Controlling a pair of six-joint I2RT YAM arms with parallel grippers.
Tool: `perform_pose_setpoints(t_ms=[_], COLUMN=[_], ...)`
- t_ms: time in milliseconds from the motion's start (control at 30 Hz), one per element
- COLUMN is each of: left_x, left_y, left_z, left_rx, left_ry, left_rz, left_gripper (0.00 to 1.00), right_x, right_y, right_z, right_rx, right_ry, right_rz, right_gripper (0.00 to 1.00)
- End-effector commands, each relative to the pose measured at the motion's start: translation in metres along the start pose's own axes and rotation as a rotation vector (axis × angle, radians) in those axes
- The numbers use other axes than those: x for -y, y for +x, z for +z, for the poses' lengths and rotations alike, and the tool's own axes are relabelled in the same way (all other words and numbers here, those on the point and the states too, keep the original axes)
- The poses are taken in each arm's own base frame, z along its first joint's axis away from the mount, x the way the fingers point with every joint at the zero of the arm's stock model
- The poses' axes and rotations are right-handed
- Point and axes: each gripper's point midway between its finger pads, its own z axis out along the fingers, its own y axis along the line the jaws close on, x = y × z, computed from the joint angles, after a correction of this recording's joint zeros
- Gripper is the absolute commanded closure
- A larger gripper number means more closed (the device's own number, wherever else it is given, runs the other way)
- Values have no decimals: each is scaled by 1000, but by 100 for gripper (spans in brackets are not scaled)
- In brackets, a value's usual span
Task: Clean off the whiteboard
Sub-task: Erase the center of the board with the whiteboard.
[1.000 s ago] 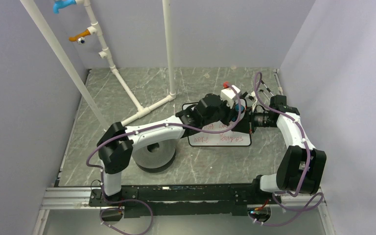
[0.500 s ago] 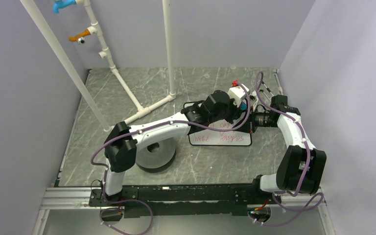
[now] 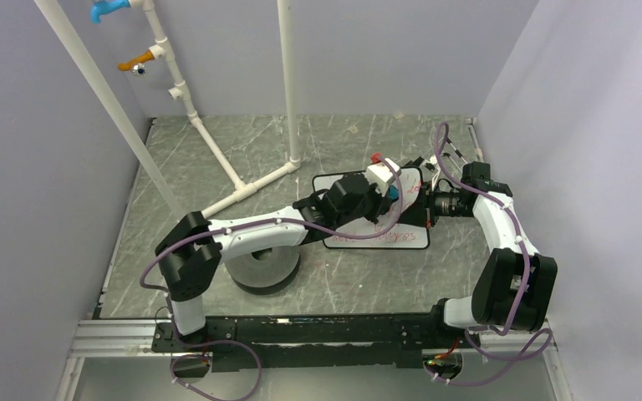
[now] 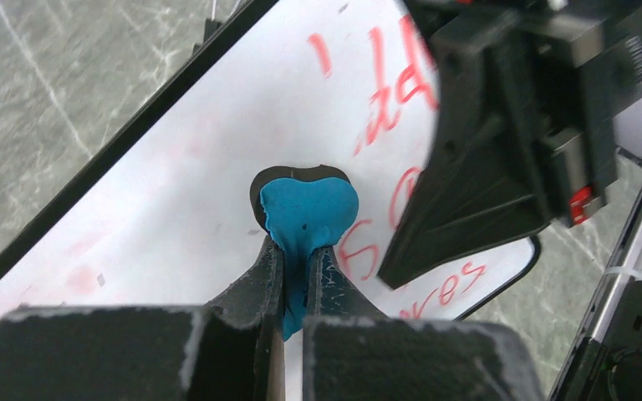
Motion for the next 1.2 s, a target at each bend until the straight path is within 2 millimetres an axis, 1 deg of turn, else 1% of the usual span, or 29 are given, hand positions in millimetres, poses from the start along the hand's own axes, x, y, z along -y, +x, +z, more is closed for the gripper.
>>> perform_pose_setpoints(t_ms=[0, 67, 100, 200, 267, 333, 367, 433, 500, 600, 700, 833, 900, 967, 1000, 1033, 1067, 1167], left_x=[-63, -66, -67, -64, -61, -56, -51, -44, -35, -17, -1, 16, 18, 15, 12, 8, 4, -4], left_y=[26, 20, 14, 5, 10, 24, 31, 56, 75, 93, 103, 118, 134, 141, 146, 155, 158, 169], left_z=[-13, -22, -28, -50, -63, -74, -80, -89, -96, -101, -96, -76, -64, -51, -45, -44, -41, -35], left_rx=[-70, -56, -41, -9, -21, -64, -84, -147, -192, -234, -272, -330, -386, -419, -433, -467, -475, -508], left_ry=[-165, -137, -111, -41, -5, 29, 58, 93, 125, 170, 206, 240, 216, 171, 145, 112, 86, 26], left_rz=[-33, -60, -81, -128, -150, -174, -185, -210, -234, -240, -229, -225, -224, -223, -221, -219, -211, -190], left_gripper=[100, 100, 100, 100, 100, 100, 100, 100, 100, 100, 100, 100, 100, 100, 97, 94, 91, 77], right_x=[-15, -15, -15, -14, -12, -9, -8, -8, -5, 1, 6, 13, 15, 15, 15, 15, 15, 15], right_y=[-17, -17, -17, -17, -19, -21, -23, -27, -31, -36, -38, -38, -38, -39, -39, -38, -38, -38], right_z=[1, 0, 0, 0, -1, -2, -3, -7, -14, -23, -28, -31, -32, -33, -33, -33, -33, -33], right_rx=[36, 35, 34, 32, 34, 44, 51, 73, 97, 131, 147, 148, 152, 156, 158, 157, 157, 157], right_ry=[-49, -48, -47, -39, -20, 3, 11, 27, 47, 82, 115, 147, 158, 163, 163, 165, 164, 157], right_rz=[-152, -152, -151, -154, -158, -167, -170, -168, -161, -146, -138, -119, -111, -110, -109, -110, -107, -102], right_gripper=[100, 100, 100, 100, 100, 100, 100, 100, 100, 100, 100, 100, 100, 100, 100, 100, 100, 100])
